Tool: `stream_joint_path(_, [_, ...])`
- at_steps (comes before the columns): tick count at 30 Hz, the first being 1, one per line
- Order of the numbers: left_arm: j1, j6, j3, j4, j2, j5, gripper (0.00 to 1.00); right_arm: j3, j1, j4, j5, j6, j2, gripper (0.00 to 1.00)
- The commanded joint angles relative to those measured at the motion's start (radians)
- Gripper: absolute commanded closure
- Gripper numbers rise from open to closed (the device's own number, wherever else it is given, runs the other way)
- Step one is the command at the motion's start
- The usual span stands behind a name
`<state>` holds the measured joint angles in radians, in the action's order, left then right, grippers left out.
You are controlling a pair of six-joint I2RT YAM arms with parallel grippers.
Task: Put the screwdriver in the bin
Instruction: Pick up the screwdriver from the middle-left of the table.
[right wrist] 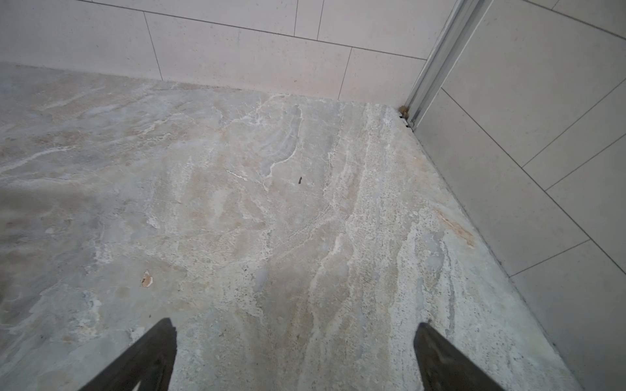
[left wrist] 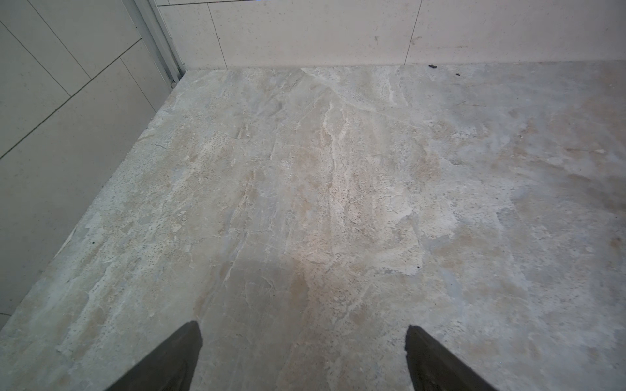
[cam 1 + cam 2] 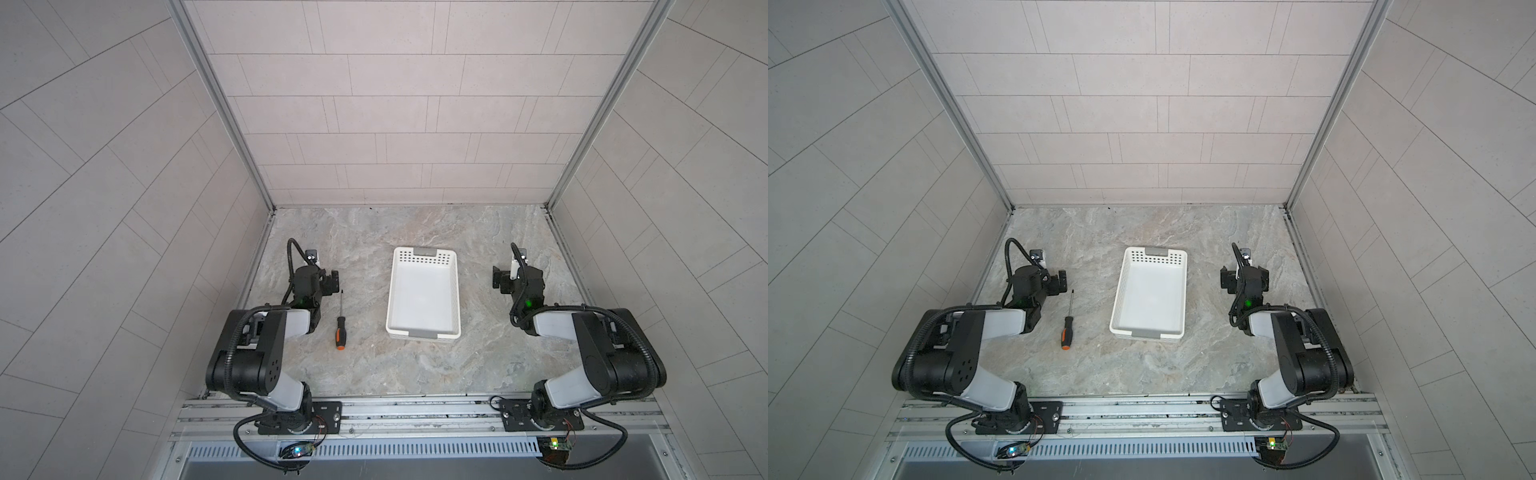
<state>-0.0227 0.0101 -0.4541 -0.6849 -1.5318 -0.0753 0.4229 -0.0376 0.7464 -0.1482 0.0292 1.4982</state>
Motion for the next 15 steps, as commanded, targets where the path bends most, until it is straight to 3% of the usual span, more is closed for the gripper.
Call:
stream_joint_path(1, [0.009,0.008,-0.018,-0.001,-0.002,0.007,0.0,0.01,0.001,-0.028,0.027,0.009,0.012,0.0])
stream_joint_path(4, [0.004,0.028,-0.036,0.057,0.028,-0.048,0.0,0.001,-0.026,-0.014,-0.032,0.002,0.002,0.0])
stream_joint_path(7, [-0.018,0.116,-0.17,0.416,0.152,-0.185,0.0,0.026,-0.049,-0.132,-0.09,0.003,-0.096,0.0])
stream_joint_path(9, [-0.018,0.158,-0.22,0.524,0.245,-0.149,0.0,0.088,-0.047,-0.325,-0.098,0.045,-0.195,0.0])
stream_joint_path(11, [-0.02,0.212,-0.261,0.618,0.342,-0.094,0.0,0.118,-0.048,-0.407,-0.032,0.073,-0.29,0.0])
stream_joint_path(15, [-0.019,0.487,-0.437,0.997,0.45,-0.181,0.0,0.238,-0.062,-0.619,0.066,0.208,-0.468,0.0])
